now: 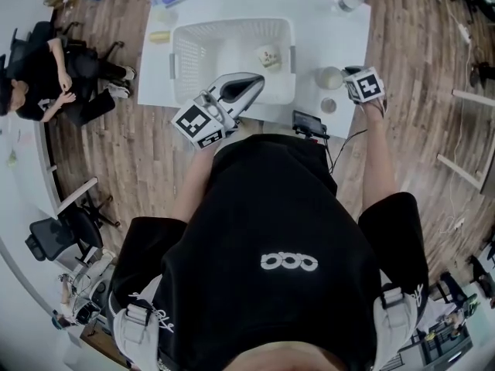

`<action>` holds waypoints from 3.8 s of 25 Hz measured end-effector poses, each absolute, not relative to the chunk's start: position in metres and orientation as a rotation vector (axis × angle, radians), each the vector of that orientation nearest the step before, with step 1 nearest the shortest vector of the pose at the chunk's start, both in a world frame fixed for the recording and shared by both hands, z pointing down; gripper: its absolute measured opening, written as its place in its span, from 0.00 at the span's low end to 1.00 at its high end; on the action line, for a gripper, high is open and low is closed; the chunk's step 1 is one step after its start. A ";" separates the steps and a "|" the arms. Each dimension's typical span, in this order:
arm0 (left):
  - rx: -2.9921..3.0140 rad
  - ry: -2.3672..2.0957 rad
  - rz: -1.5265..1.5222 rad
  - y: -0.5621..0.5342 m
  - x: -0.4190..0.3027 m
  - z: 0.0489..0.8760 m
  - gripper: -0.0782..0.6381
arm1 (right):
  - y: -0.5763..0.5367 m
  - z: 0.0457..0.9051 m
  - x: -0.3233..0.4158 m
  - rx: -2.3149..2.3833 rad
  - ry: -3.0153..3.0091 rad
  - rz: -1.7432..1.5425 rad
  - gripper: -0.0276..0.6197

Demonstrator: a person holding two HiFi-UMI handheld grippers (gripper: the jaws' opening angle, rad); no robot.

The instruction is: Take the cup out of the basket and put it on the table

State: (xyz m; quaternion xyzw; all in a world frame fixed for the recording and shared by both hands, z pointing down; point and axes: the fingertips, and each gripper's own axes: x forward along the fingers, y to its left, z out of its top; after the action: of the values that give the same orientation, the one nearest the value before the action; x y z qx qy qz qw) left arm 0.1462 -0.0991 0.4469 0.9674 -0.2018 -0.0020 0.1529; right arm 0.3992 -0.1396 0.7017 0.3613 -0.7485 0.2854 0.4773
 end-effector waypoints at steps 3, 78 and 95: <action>2.788 -0.548 -0.013 -0.101 0.140 0.444 0.12 | -0.136 0.657 0.391 0.983 -1.898 0.660 0.11; 2.837 -0.435 0.412 -0.162 0.045 0.509 0.12 | -0.097 0.491 0.120 1.073 -2.726 0.517 0.08; 2.692 -0.084 1.039 -0.207 0.144 0.669 0.32 | -0.078 0.502 0.203 1.411 -2.579 0.594 0.08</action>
State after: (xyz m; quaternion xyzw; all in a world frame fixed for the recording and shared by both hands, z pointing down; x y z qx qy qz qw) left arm 0.1444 -0.2068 0.6688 0.9250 -0.0288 0.3569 0.1270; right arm 0.2029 -0.0780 0.5018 0.4692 -0.8577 0.1977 0.0712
